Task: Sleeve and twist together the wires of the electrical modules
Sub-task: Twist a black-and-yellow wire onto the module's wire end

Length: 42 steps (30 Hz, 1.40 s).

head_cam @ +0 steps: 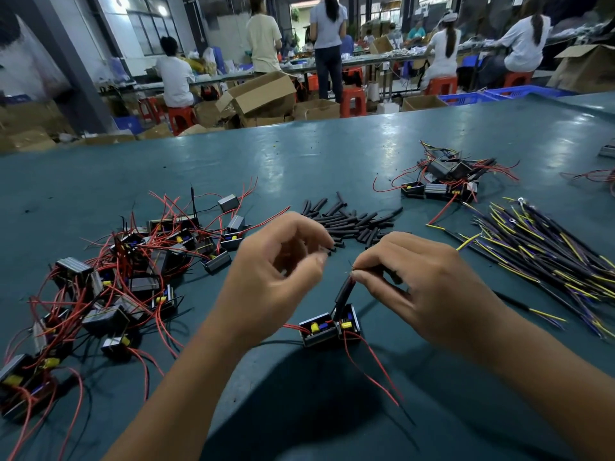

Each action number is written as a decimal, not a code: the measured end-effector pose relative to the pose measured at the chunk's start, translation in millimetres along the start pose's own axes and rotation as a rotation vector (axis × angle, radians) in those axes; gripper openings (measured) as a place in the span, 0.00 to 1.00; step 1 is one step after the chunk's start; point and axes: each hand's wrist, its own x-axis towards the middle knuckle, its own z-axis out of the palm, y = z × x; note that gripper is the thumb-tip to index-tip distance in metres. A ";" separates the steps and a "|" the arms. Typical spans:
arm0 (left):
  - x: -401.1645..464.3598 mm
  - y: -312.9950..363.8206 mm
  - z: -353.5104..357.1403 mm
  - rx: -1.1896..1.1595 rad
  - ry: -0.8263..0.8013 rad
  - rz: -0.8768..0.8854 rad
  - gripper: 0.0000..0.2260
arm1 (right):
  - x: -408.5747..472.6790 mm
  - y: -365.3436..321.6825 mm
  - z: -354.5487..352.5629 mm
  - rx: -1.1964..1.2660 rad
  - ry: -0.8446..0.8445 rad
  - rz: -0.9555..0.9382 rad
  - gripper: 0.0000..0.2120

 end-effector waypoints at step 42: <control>-3.5 11.3 11.4 0.367 -0.010 0.276 0.04 | -1.7 7.7 0.5 0.054 -0.026 0.171 0.07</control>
